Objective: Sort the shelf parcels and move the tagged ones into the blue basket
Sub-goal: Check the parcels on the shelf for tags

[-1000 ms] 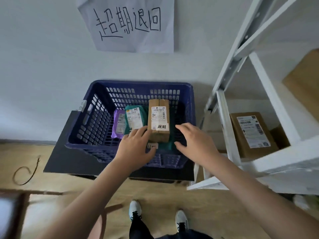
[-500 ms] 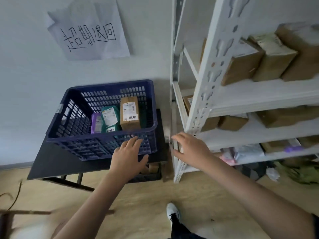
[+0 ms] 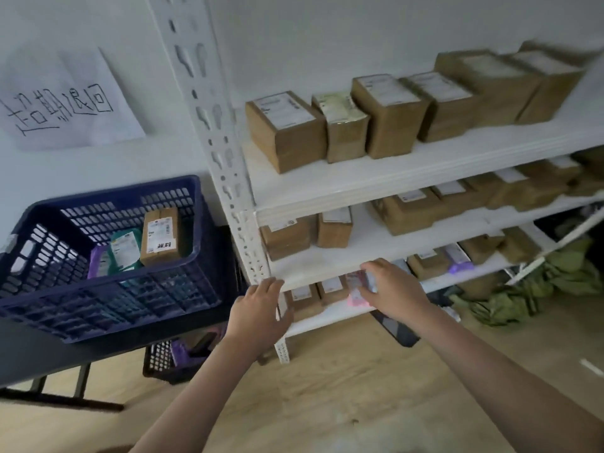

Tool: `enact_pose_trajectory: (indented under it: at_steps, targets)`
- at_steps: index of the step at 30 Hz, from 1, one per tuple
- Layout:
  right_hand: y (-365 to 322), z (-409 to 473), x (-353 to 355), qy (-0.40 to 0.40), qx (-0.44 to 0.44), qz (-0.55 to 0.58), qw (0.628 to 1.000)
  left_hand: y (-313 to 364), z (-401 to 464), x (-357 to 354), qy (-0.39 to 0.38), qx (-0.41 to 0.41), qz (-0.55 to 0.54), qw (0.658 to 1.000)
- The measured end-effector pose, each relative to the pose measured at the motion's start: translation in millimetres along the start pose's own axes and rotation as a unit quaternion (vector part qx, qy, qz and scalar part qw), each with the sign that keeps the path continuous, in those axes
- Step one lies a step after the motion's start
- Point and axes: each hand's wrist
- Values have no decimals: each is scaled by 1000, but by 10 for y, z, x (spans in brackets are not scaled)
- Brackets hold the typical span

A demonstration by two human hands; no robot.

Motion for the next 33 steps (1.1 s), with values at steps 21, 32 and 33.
enact_pose_trajectory:
  at_steps: [21,32,33]
  targets:
    - [3016,1068,695,-42,-88,44,994,2591,2140,-440,-63,58,-51,995]
    - [3173,2112,517,-69,-47,177,981,2625,3486,-640,-99,60,-158,981]
    - [3174,2149,523,-68,-39,192,978,2635,3537,-653,-111,59,-174,977]
Point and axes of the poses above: each hand's wrist, its own z-axis towards the middle knuckle, its own x-axis out of the back of the hand, y = z × x, and after that the axes turned 4 degrees about -y, right-handed
